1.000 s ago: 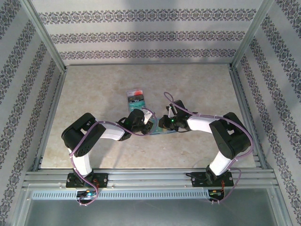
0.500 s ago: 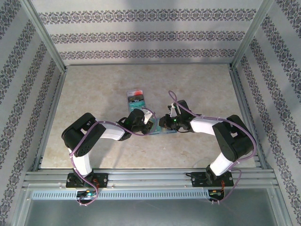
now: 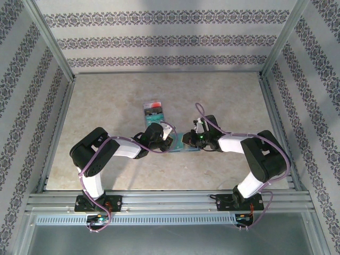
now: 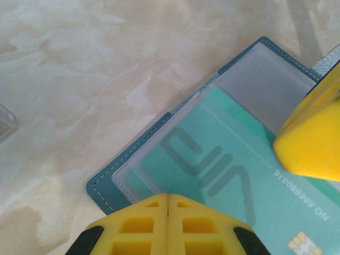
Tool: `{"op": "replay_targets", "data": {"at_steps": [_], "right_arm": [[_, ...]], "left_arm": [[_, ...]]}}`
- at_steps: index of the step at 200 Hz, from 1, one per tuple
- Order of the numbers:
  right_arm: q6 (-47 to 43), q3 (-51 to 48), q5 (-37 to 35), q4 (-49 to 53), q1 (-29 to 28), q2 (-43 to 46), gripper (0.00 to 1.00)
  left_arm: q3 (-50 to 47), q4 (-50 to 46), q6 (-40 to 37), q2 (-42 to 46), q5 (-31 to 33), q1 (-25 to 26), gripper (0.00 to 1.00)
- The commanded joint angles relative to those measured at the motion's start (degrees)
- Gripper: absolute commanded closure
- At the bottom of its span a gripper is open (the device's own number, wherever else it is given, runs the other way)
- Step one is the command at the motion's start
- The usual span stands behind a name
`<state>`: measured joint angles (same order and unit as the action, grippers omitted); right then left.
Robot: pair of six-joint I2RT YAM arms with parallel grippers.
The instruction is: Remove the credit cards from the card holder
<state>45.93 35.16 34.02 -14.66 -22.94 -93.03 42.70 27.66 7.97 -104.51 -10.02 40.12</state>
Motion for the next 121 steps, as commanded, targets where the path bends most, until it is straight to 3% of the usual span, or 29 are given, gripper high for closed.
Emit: {"op": "replay_targets", "data": {"at_steps": [1,43,78,121], "right_arm": [[-0.19,-1.44,1.17,-1.86,1.46,2.39,0.9],[0.55,-2.98,1.98,-3.26,2.54,3.3,0.84],[1.87,-3.47,3.62,-6.58,2.55,2.21,0.9],[4.62,-4.27,5.26,-12.22,2.46,-0.17,0.89]], "left_arm": [[-0.13,-4.23,-0.16,-1.52,1.2,0.14,0.96],[-0.31,-4.03,-0.31,-1.42,0.9,0.05,0.96],[0.52,-3.05,-0.14,0.87,-0.57,0.2,0.96],[4.69,-4.4,-0.32,-1.04,-2.72,0.22,0.96]]}}
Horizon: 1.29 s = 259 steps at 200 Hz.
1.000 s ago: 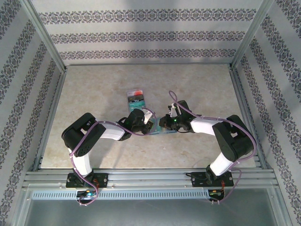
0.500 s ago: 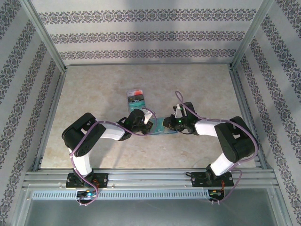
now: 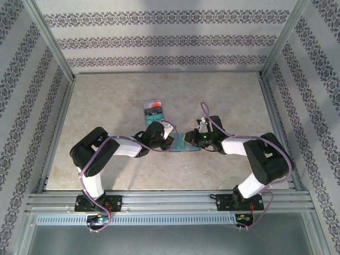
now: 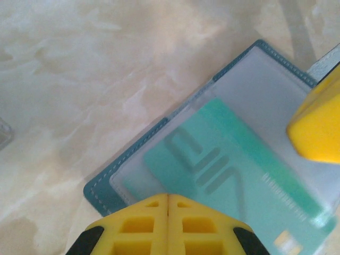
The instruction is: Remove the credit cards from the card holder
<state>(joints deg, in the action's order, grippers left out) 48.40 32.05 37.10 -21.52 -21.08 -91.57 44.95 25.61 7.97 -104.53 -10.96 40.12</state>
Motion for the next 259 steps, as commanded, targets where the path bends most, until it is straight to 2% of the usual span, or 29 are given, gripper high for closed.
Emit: {"op": "replay_targets", "data": {"at_steps": [1,53,120,206,259], "right_arm": [[2.18,-1.14,2.18,-5.45,0.56,-1.66,0.88],[0.55,-2.06,-1.22,-1.88,0.69,-0.28,0.82],[-0.43,-0.62,-4.17,0.31,-1.94,-3.15,0.8],[-1.03,1.85,-7.69,6.07,-3.77,-3.97,0.71],[-2.86,4.95,-15.7,18.22,-6.4,-0.39,0.69]], "left_arm": [[2.47,-2.33,-0.32,-1.11,-1.78,0.22,0.96],[2.13,-3.09,-0.92,-2.17,-0.91,0.22,0.96],[2.05,-3.6,-0.45,-3.59,-1.34,0.21,0.97],[0.14,-2.85,0.38,-3.27,-1.87,0.2,0.97],[-0.68,-2.37,0.64,-2.96,-1.46,0.2,0.98]]}}
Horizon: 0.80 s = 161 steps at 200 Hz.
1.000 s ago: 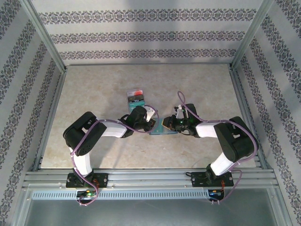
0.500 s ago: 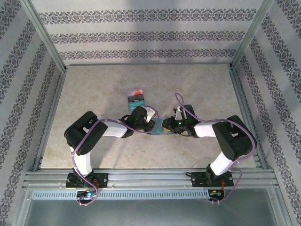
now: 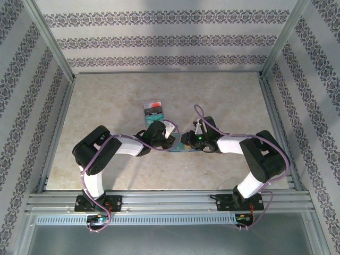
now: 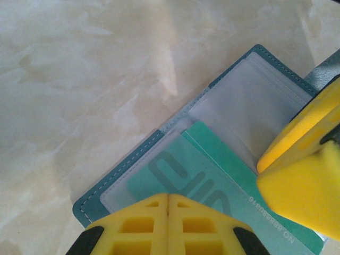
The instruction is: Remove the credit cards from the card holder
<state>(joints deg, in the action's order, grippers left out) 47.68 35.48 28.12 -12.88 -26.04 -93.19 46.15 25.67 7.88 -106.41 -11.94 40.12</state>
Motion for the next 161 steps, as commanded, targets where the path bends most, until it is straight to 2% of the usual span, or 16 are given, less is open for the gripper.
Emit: {"op": "replay_targets", "data": {"at_steps": [1,37,93,161], "right_arm": [[-2.19,1.61,-6.87,9.83,-1.5,1.28,0.69],[-2.54,2.23,-8.59,12.44,-2.39,1.83,0.68],[-0.27,1.78,-1.23,2.15,-2.79,-1.9,0.75],[1.87,0.31,3.06,-3.57,-1.36,-0.82,0.78]], "left_arm": [[-1.87,-2.41,0.78,-1.08,-0.46,0.21,0.98],[-2.05,-1.86,1.25,-1.2,-0.82,0.2,0.98],[-2.32,-1.38,1.86,-1.89,-1.82,0.22,1.0],[-2.65,-0.62,2.32,-2.34,-2.21,0.22,1.0]]}}
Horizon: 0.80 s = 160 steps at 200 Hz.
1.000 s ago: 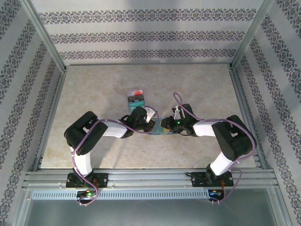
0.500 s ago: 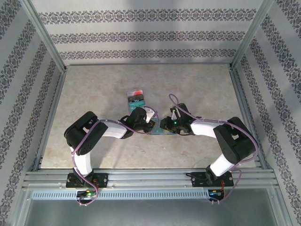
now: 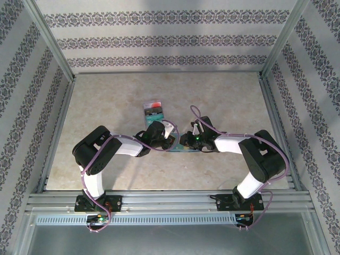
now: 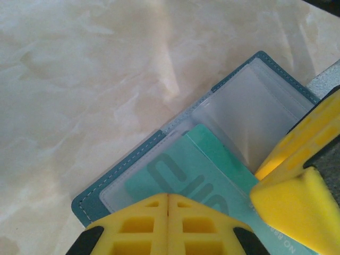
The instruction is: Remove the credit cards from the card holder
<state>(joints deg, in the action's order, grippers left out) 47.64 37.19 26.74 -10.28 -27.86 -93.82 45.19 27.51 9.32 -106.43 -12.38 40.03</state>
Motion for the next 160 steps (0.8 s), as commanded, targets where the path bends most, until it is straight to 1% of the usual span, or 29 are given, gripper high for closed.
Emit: {"op": "replay_targets", "data": {"at_steps": [1,32,56,67,88,109,160], "right_arm": [[2.06,-1.5,4.53,-6.43,0.53,-0.16,0.78],[5.66,-4.32,9.01,-15.48,2.64,-0.03,0.8],[9.91,-5.87,12.83,-25.12,3.59,-1.8,0.8],[11.21,-6.06,13.67,-27.77,3.69,-2.7,0.8],[11.52,-5.9,13.86,-29.08,3.59,-4.03,0.81],[11.51,-6.02,13.47,-29.34,3.6,-4.59,0.83],[11.79,-7.73,13.66,-30.01,4.89,-2.4,0.86]], "left_arm": [[-1.68,-2.46,0.87,-2.3,-1.77,0.31,1.0],[-1.73,-2.68,0.83,-2.48,-1.63,0.31,1.0],[-1.62,-2.81,0.7,-2.55,-1.66,0.31,1.0],[-1.6,-2.82,0.78,-2.56,-1.74,0.31,1.0],[-1.68,-2.55,0.96,-2.45,-1.87,0.33,1.0],[-2.01,-2.5,1.05,-2.26,-1.55,0.31,1.0],[-2.51,-3.05,0.7,-2.11,0.05,0.31,1.0]]}}
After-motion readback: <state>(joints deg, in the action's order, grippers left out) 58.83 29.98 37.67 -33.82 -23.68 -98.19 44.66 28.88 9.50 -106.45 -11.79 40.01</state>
